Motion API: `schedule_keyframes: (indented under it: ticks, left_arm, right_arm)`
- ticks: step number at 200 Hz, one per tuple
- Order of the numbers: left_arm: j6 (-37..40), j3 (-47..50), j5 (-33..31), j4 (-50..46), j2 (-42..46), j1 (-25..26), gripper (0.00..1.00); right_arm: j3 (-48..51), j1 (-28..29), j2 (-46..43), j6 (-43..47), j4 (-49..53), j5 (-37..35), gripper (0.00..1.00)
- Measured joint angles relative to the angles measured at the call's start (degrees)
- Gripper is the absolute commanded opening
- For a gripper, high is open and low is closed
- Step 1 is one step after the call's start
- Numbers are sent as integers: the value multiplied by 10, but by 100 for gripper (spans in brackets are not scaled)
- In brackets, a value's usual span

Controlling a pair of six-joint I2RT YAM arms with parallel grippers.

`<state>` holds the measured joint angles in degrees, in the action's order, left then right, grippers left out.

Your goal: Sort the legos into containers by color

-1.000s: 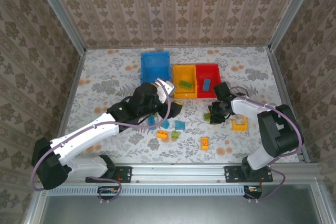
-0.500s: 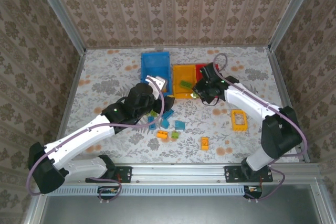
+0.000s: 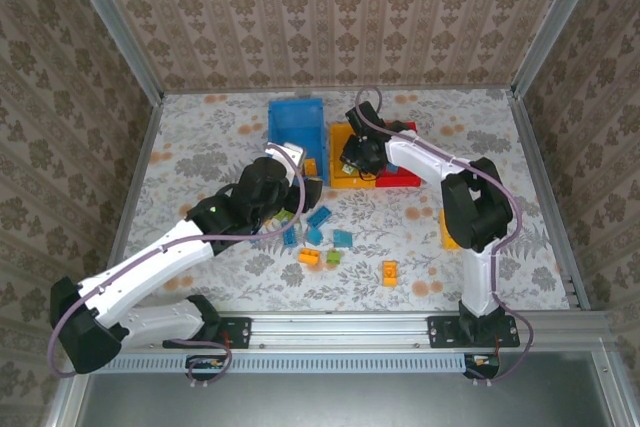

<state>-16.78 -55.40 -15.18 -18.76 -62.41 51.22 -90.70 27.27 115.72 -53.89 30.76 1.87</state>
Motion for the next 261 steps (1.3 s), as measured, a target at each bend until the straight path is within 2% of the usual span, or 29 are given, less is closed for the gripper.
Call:
schedule_keyframes:
  ticks: [29, 58, 104, 136, 170, 210, 261]
  left_arm:
    - [-3, 0, -3, -9, 11, 0, 76]
    - [-4, 3, -4, -16, 13, 0, 76]
    - [-4, 3, -3, -20, 12, -4, 77]
    - [-1, -6, 19, -25, -16, -7, 75]
    - [0, -79, 91, -35, -122, -6, 71]
    - [-35, -234, 181, -58, -310, 17, 67]
    - [-141, -475, 286, -101, -564, 70, 63]
  right_arm:
    - [-7, 0, 10, 4, 12, 3, 52]
    - [-16, 2, 10, 7, 21, 4, 60]
    - [-17, 4, -14, 12, 42, -1, 57]
    - [21, 4, -110, 27, 45, -33, 56]
    - [132, -7, -285, 65, 53, -80, 55]
    - [270, -75, -475, 103, 120, -127, 56]
    - [293, -85, -658, 162, 197, -177, 63]
